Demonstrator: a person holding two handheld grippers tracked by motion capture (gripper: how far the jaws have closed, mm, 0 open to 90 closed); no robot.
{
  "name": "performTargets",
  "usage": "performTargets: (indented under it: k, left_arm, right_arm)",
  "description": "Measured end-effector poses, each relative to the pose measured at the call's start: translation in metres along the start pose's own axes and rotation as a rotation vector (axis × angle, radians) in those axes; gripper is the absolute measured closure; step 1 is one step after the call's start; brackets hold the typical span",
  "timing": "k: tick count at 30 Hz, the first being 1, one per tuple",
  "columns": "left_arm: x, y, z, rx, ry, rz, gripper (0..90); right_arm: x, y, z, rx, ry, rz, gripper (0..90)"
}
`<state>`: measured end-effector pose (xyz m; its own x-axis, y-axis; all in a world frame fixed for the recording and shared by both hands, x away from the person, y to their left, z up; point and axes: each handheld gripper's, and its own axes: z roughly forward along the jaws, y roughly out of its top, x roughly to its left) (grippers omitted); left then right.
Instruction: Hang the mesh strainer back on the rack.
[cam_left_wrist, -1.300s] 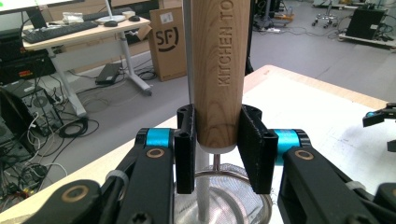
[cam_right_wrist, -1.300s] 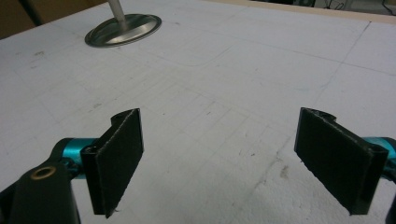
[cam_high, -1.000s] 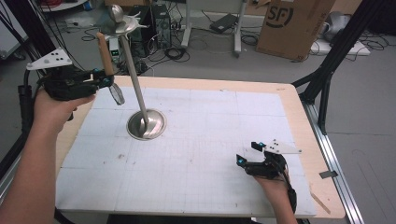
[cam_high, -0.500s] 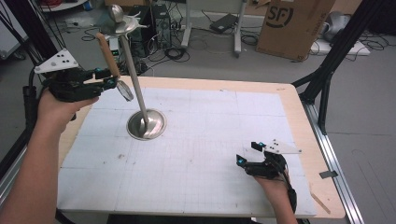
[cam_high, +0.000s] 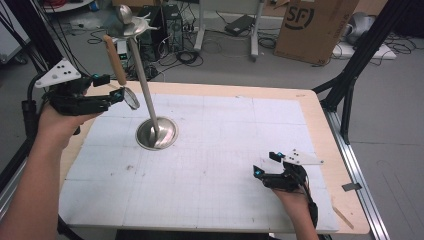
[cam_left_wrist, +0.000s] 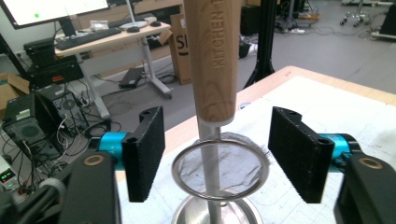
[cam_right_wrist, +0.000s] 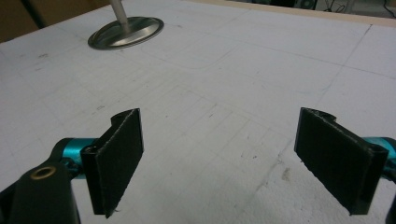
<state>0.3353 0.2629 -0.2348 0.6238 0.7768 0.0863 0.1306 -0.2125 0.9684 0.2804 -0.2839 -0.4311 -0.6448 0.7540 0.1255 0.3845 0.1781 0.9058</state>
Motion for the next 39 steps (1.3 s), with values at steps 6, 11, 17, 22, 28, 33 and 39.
performTargets:
  k: [6,11,17,22,28,33,39]
  left_arm:
    - [-0.006,-0.006,-0.007,-0.009,-0.008,0.002,31.6]
    - [-0.016,-0.011,-0.01,-0.025,-0.04,0.015,30.4]
    - [-0.023,-0.016,-0.01,-0.029,-0.046,0.017,28.1]
    - [-0.031,-0.02,-0.011,-0.038,-0.062,0.029,27.4]
    - [-0.044,-0.023,-0.009,-0.043,-0.115,0.045,25.0]
    - [-0.054,-0.028,-0.005,-0.045,-0.179,0.036,23.3]
    - [-0.062,-0.037,0.002,-0.044,-0.273,0.04,20.7]
  right_arm:
    - [0.001,0.0,0.001,0.006,0.0,-0.001,14.6]
    - [0.001,0.0,0.001,0.004,0.0,0.0,14.6]
    - [0.001,0.0,0.001,0.006,0.0,-0.004,14.6]
    - [0.001,0.0,0.001,0.006,0.0,0.002,14.6]
    - [0.001,0.0,0.001,0.004,0.0,-0.001,14.6]
    - [0.001,0.0,0.001,0.006,0.001,0.001,14.6]
    - [0.001,0.0,0.0,0.006,0.003,0.001,14.6]
